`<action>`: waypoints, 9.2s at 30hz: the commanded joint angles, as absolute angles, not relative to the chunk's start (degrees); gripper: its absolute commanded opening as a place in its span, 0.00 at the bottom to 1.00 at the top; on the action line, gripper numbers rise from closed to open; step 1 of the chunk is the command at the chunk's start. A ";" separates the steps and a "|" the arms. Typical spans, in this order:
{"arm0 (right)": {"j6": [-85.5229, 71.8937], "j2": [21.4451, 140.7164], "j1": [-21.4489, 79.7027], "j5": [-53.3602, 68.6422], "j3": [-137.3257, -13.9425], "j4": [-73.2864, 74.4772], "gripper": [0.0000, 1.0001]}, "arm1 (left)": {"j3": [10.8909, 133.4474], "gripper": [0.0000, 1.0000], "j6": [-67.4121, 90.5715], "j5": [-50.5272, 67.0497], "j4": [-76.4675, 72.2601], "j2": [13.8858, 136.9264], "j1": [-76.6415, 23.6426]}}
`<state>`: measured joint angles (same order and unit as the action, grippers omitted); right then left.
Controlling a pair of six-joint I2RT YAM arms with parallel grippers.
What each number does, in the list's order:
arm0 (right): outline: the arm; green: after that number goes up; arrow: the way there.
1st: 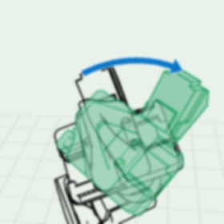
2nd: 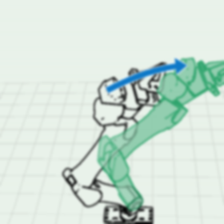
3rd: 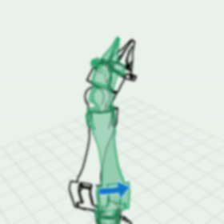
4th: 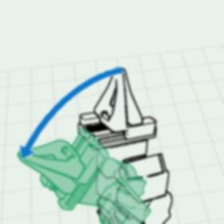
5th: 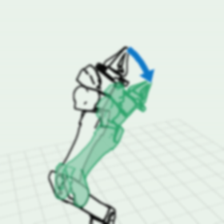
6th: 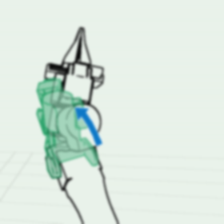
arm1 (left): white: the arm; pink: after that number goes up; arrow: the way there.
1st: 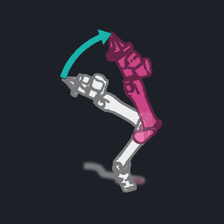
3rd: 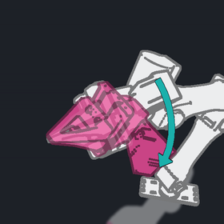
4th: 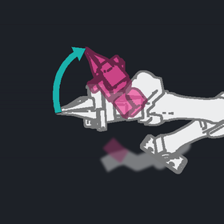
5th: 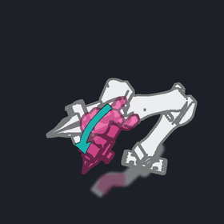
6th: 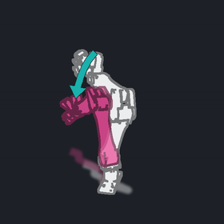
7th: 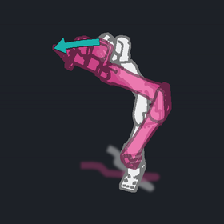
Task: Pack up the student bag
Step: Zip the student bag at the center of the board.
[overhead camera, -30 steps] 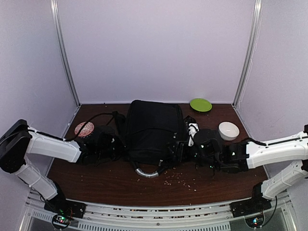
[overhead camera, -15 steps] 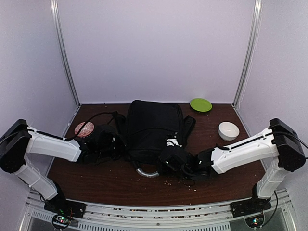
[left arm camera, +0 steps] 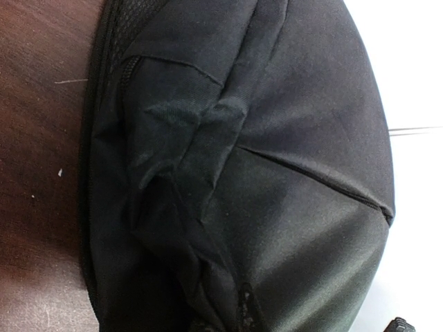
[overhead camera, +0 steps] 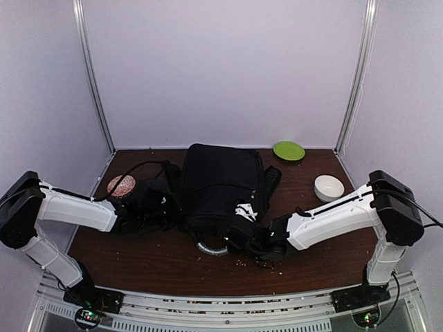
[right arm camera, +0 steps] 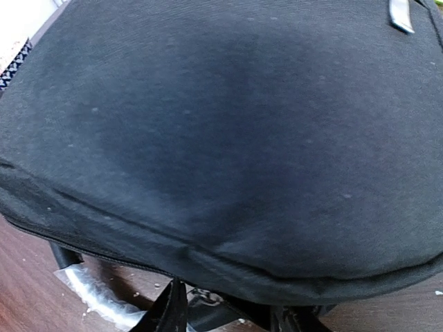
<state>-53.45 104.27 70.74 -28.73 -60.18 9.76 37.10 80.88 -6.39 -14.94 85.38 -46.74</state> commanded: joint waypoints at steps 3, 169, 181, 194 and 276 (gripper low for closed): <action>-55.94 98.02 70.36 -32.21 -55.76 14.82 0.41 | 39.66 0.00 79.54 -3.08 -19.28 84.39 -47.99; -38.01 79.30 59.64 -19.19 -30.61 -4.66 0.00 | 37.57 0.00 75.79 -0.14 -14.27 83.92 -47.11; -35.84 81.13 58.28 -25.17 -33.50 0.04 0.00 | 36.21 0.00 74.62 1.73 -15.19 83.50 -47.11; -39.28 86.85 54.09 -28.44 -33.67 -9.25 0.00 | 32.91 0.00 73.77 0.92 -13.73 80.86 -47.02; -36.57 92.98 57.61 -23.60 -40.19 -12.74 0.00 | 33.92 0.00 51.75 21.39 -12.14 92.15 -24.70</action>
<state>-36.07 91.96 58.67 -19.99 -39.05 -13.47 35.18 53.76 21.89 -13.17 90.80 -25.43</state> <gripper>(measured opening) 0.002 0.015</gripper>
